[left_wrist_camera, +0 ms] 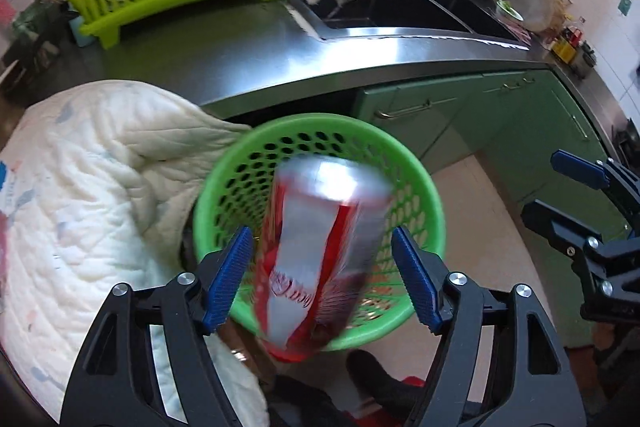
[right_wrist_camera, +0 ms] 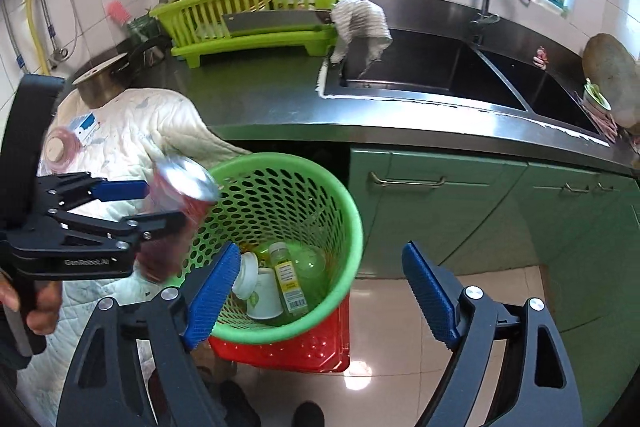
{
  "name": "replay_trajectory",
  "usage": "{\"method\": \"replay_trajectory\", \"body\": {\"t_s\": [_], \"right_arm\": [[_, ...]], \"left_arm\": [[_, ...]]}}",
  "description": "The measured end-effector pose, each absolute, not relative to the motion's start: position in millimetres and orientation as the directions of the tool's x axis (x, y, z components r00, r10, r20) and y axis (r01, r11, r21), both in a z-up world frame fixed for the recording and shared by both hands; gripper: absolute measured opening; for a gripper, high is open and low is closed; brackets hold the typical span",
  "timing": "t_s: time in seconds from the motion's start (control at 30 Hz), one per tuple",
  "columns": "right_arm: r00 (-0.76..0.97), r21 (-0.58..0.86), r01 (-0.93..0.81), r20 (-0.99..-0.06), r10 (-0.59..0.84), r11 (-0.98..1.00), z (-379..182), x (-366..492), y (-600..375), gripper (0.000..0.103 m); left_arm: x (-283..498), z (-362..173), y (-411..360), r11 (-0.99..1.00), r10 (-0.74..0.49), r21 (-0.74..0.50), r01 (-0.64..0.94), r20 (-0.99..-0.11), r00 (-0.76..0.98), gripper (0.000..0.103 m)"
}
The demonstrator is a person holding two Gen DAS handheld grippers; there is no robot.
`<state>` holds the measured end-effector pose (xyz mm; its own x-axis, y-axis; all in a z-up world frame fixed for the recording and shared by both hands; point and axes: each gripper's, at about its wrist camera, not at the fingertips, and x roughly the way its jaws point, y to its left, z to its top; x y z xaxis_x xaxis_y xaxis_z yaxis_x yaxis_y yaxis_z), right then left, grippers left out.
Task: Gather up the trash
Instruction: 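Move both tools back over the mat toward the tissue and orange bag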
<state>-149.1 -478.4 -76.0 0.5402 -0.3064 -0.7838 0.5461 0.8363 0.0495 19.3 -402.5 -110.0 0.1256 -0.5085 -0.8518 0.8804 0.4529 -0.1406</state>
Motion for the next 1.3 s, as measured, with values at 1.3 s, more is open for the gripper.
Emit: {"method": "replay_trajectory", "body": {"t_s": [1.3], "right_arm": [[0.685, 0.048, 0.101, -0.728, -0.034, 0.994, -45.8, 8.7, -346.5, 0.09]], "left_arm": [[103.6, -55.9, -143.4, 0.886, -0.323, -0.062, 0.459, -0.793, 0.516, 0.095]]}}
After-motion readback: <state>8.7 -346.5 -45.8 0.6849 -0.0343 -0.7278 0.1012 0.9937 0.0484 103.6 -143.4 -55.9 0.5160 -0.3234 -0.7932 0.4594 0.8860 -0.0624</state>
